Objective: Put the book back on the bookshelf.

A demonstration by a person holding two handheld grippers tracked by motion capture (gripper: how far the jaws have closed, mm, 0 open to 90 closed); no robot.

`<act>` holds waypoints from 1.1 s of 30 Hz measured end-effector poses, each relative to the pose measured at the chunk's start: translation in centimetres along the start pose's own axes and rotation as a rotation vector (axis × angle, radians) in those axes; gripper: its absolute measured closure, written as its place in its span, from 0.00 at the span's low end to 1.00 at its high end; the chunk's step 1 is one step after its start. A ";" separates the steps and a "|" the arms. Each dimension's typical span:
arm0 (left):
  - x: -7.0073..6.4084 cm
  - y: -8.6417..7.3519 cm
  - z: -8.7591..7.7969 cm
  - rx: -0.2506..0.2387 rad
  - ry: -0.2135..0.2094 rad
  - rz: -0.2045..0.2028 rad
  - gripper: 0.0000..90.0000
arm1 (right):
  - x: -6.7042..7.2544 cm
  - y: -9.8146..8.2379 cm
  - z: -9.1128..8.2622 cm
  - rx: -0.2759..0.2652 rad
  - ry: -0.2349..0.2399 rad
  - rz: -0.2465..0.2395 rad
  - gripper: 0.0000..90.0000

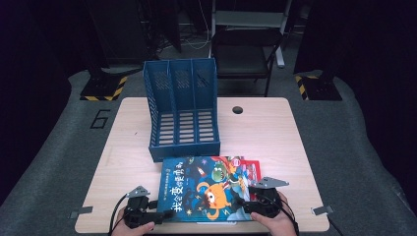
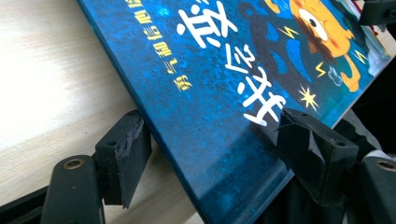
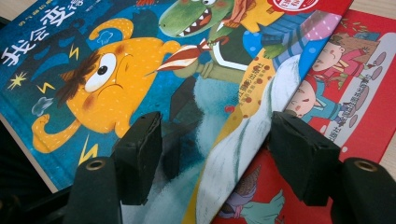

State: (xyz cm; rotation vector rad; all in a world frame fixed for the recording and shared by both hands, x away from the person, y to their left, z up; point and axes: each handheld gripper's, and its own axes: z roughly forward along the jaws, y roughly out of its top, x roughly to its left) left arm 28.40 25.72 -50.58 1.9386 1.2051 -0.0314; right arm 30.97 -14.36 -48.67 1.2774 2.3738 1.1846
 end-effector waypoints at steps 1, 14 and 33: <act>-0.1 0.0 0.1 0.002 0.000 0.008 0.27 | 0.0 0.0 0.0 -0.001 0.000 0.002 0.38; -0.4 0.0 0.5 0.040 -0.007 0.026 0.22 | 0.1 0.0 0.0 -0.011 0.009 0.032 0.35; 0.5 -0.1 1.0 0.053 -0.050 -0.038 0.13 | 0.7 0.4 1.0 -0.034 0.044 0.053 0.33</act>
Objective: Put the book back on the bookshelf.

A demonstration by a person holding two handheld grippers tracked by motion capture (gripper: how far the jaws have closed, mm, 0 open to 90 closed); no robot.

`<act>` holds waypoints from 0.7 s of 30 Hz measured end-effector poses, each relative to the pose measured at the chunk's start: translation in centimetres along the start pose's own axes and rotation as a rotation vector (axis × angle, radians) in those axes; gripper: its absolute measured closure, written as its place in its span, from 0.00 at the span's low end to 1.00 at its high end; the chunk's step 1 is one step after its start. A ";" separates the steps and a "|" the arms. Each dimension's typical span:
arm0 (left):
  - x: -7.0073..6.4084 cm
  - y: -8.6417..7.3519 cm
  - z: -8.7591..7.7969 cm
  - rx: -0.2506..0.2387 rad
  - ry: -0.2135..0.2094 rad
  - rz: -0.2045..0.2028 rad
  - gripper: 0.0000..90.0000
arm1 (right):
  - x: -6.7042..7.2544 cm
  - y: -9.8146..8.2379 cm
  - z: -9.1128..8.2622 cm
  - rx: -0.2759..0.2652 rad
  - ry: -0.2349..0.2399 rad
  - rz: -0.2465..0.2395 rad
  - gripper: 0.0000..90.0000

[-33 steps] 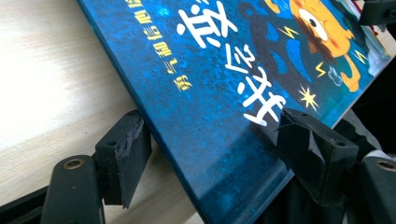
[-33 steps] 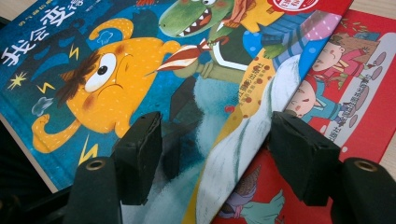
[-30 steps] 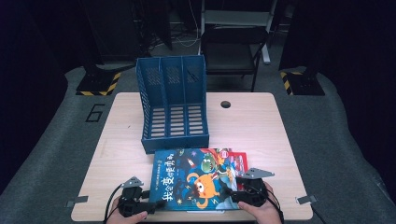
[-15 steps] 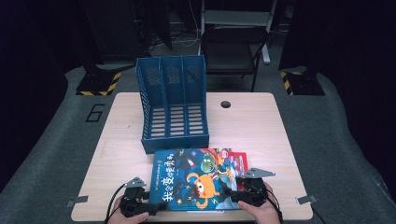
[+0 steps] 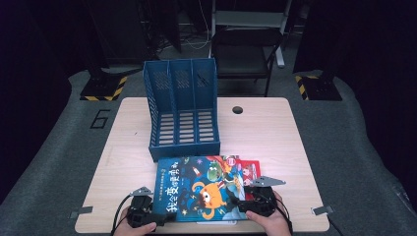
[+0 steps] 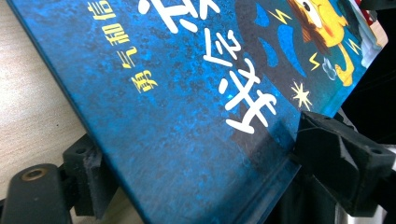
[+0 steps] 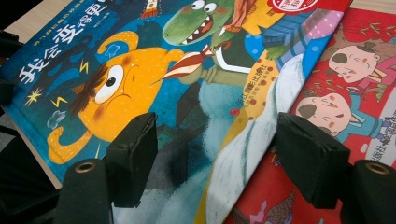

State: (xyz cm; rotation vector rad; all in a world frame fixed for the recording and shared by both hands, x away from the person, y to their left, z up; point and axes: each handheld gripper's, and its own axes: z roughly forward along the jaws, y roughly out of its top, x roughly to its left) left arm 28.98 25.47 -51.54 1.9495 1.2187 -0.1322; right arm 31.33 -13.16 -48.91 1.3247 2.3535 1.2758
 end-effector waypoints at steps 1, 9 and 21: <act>0.0 0.0 0.0 -0.002 0.001 0.000 0.13 | 0.0 0.0 0.0 0.000 0.000 0.000 0.33; 0.0 0.0 0.0 -0.007 0.018 -0.002 0.11 | 0.3 0.0 0.2 -0.001 0.001 0.004 0.33; -0.1 0.3 -1.4 -0.034 0.005 -0.022 0.15 | 0.5 0.1 0.3 0.007 0.016 -0.004 0.33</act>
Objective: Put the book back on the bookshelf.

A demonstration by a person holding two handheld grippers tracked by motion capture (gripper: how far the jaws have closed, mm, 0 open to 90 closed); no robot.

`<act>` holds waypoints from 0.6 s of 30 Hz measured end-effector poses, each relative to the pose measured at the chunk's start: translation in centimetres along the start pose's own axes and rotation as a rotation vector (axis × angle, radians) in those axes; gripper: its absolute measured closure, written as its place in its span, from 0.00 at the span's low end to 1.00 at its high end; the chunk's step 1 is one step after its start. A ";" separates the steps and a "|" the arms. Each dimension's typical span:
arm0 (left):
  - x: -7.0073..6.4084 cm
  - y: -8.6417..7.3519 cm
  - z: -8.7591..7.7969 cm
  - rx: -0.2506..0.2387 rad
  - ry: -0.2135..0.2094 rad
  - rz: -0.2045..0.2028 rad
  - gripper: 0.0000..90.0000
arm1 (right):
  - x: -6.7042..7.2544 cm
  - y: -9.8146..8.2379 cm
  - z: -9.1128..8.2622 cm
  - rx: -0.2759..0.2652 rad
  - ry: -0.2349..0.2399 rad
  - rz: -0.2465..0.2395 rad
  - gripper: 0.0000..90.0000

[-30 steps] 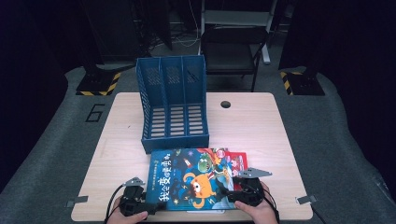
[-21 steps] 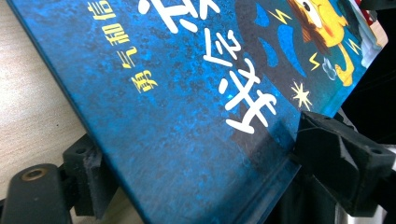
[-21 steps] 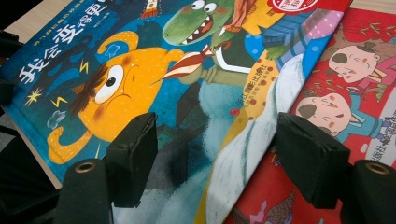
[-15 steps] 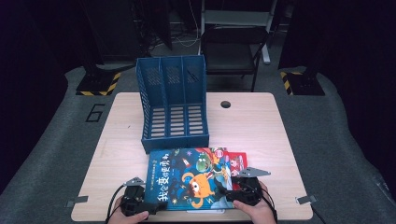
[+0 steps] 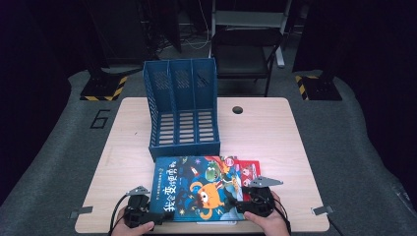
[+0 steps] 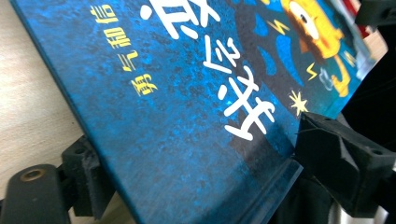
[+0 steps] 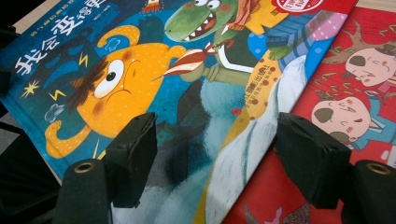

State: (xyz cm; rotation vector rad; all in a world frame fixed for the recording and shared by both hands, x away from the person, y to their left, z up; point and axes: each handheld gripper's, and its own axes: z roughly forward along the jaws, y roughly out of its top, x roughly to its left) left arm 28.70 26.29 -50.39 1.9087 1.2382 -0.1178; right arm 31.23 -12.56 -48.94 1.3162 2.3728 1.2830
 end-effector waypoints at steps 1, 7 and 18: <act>0.0 0.0 -0.3 -0.011 -0.002 -0.009 0.17 | 0.0 0.0 0.0 0.002 0.001 0.001 0.33; 0.0 0.2 -1.7 -0.068 0.009 -0.003 0.24 | 0.4 0.0 0.2 0.006 0.022 -0.018 0.32; -0.2 0.8 -3.0 -0.100 0.004 -0.011 0.31 | 0.8 0.1 0.5 0.020 0.047 -0.024 0.29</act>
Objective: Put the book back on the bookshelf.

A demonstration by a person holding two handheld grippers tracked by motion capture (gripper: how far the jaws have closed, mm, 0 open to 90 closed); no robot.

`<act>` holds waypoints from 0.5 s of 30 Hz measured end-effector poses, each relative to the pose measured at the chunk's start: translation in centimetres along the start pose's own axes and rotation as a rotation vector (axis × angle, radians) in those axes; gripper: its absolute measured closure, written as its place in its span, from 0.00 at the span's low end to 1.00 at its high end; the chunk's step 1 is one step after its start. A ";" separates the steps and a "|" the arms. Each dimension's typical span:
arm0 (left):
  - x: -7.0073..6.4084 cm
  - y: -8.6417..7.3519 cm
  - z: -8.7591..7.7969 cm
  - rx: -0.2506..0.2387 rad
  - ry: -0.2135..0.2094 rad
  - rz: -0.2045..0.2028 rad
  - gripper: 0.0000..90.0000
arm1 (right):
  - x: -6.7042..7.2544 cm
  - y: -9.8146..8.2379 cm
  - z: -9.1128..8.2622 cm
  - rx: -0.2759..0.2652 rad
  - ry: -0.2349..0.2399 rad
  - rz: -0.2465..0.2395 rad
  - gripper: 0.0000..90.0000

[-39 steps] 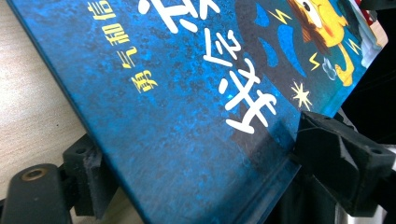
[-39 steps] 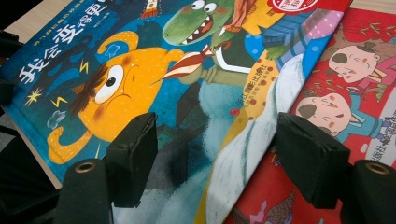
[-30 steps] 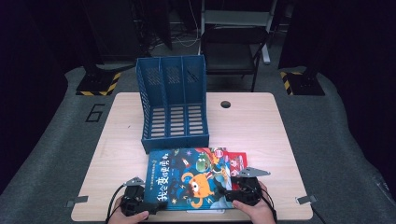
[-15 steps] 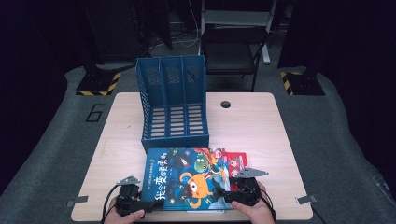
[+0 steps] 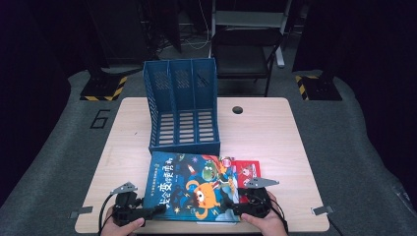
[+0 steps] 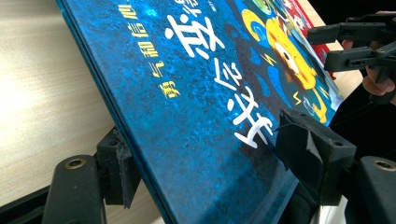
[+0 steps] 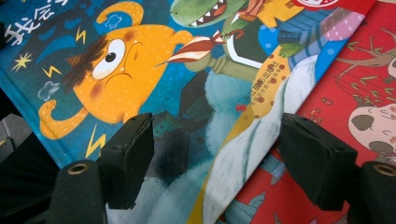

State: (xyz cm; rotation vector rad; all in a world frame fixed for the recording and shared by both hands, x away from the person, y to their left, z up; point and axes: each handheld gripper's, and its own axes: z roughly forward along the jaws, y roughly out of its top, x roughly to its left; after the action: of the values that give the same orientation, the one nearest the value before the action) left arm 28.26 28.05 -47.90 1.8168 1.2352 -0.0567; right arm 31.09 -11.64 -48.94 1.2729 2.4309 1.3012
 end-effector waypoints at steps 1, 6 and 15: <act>-0.1 0.0 0.0 -0.008 0.006 0.000 0.31 | 0.0 0.0 0.0 0.001 0.000 -0.009 0.29; -0.1 0.5 -0.8 -0.032 -0.006 0.000 0.37 | 0.2 0.1 0.1 0.004 0.002 -0.004 0.28; -0.1 1.4 -2.1 -0.058 -0.048 -0.040 0.51 | 0.1 0.1 0.2 0.004 0.014 -0.014 0.29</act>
State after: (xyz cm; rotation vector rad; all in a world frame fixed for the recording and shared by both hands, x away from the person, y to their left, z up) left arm 28.41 29.27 -45.70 1.7316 1.2274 -0.0853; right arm 31.18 -11.35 -48.96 1.2496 2.4482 1.3068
